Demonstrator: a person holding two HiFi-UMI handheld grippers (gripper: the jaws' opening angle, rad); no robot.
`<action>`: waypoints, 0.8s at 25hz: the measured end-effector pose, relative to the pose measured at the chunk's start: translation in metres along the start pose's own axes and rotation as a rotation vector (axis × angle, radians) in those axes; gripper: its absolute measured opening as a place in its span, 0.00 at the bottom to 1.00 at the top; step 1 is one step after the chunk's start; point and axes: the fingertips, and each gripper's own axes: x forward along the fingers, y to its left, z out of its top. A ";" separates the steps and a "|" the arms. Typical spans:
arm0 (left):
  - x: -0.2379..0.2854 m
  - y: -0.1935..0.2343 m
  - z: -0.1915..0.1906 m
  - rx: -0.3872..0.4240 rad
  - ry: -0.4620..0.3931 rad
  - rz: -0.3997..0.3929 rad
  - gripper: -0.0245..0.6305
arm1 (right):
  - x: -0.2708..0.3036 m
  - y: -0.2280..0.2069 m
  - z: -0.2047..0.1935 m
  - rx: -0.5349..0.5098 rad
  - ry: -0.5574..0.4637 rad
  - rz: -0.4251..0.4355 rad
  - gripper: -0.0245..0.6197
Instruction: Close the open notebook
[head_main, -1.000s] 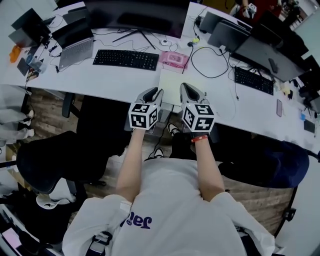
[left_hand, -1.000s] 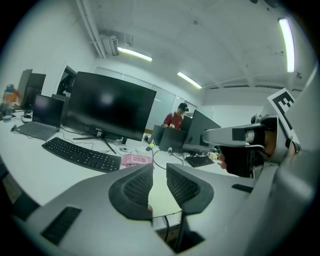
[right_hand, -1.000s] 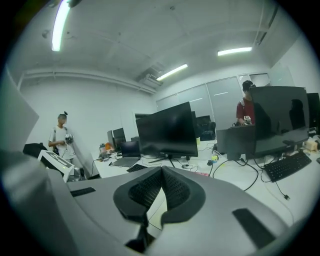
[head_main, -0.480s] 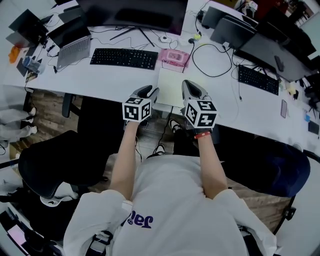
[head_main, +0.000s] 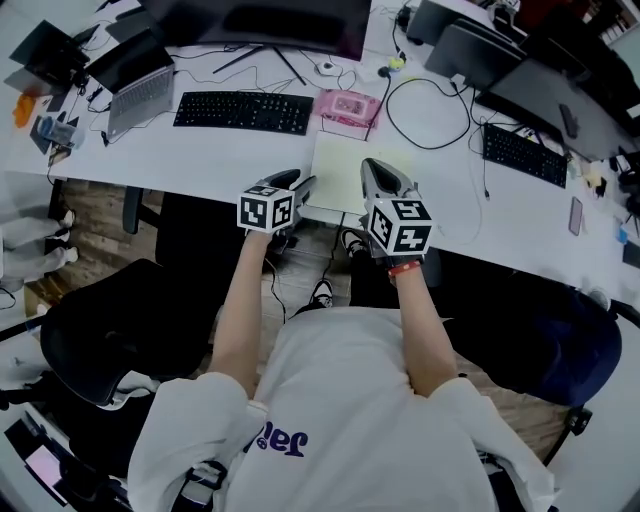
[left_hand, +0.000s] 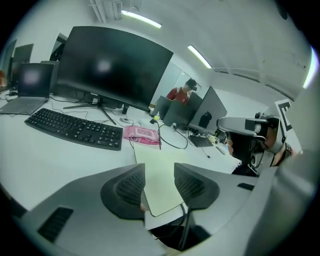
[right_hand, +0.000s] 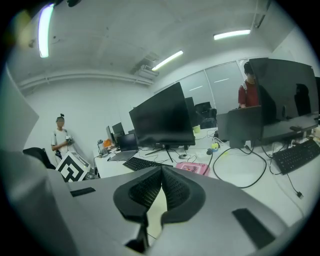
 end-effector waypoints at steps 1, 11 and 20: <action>0.004 0.002 -0.001 -0.003 0.010 -0.005 0.34 | 0.003 -0.002 -0.001 0.003 0.004 0.001 0.06; 0.029 0.023 -0.015 -0.052 0.090 -0.041 0.36 | 0.022 -0.016 -0.016 0.023 0.054 0.002 0.06; 0.044 0.034 -0.031 -0.090 0.137 -0.081 0.35 | 0.033 -0.023 -0.024 -0.024 0.098 -0.019 0.06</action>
